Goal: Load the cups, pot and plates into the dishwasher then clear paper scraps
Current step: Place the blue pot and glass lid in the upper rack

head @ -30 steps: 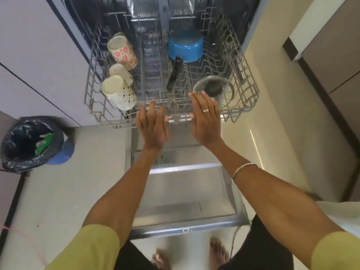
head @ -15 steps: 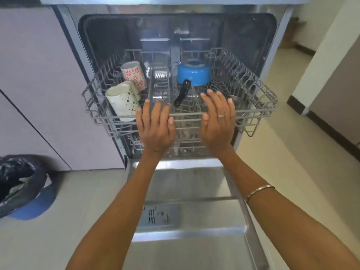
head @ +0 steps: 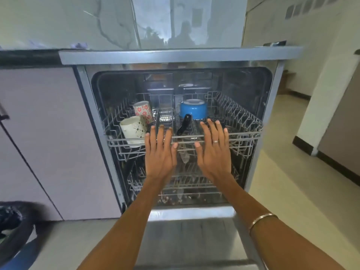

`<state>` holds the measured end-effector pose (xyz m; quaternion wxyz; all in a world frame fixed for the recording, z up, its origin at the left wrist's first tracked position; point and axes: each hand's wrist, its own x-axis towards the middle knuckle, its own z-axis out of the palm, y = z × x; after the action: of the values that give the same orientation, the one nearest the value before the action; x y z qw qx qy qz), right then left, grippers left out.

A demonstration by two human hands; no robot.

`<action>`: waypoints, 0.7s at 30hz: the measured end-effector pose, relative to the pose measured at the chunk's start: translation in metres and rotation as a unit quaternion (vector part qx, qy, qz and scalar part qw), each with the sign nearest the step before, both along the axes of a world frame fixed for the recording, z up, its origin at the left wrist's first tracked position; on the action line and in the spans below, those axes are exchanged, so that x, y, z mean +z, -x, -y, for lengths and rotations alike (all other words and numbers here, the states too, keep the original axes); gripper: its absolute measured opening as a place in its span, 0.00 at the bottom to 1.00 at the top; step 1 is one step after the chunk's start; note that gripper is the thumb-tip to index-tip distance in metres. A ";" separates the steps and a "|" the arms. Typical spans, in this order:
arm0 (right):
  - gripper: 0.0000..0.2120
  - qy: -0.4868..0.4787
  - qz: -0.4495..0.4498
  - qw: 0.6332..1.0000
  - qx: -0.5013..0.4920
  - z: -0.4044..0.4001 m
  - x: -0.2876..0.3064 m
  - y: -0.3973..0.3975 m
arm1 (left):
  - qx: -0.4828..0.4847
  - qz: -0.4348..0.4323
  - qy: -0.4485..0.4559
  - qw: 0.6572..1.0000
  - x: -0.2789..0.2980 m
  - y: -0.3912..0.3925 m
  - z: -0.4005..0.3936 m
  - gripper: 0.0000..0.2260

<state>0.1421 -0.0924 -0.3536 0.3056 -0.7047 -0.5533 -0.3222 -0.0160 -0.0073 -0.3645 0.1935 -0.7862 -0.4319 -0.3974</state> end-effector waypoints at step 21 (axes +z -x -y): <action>0.29 0.070 0.023 0.997 -0.025 -0.090 0.006 -0.041 | 0.002 -0.027 0.025 0.999 0.002 -0.035 -0.081 0.28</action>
<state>0.1827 -0.0024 -0.3476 0.2343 -0.7302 -0.5640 -0.3062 0.0186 0.0741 -0.3626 0.1867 -0.8003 -0.4378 -0.3647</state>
